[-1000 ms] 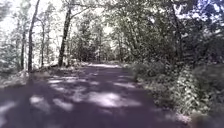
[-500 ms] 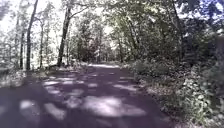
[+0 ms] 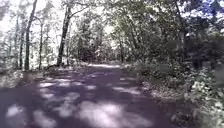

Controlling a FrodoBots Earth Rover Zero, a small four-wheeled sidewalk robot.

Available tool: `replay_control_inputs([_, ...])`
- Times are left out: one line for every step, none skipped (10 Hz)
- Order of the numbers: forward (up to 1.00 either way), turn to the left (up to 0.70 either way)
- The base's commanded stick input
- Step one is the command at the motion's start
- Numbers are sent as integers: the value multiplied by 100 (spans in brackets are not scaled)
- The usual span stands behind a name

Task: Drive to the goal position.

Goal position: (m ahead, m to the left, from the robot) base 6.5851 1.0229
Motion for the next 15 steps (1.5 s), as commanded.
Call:
replay_control_inputs([45, 0])
replay_control_inputs([45, 0])
replay_control_inputs([45, 0])
replay_control_inputs([45, 0])
replay_control_inputs([45, 0])
replay_control_inputs([45, 0])
replay_control_inputs([45, 0])
replay_control_inputs([45, 0])
replay_control_inputs([45, 0])
replay_control_inputs([45, 0])
replay_control_inputs([45, 0])
replay_control_inputs([45, 0])
replay_control_inputs([45, 0])
replay_control_inputs([45, 0])
replay_control_inputs([45, 0])
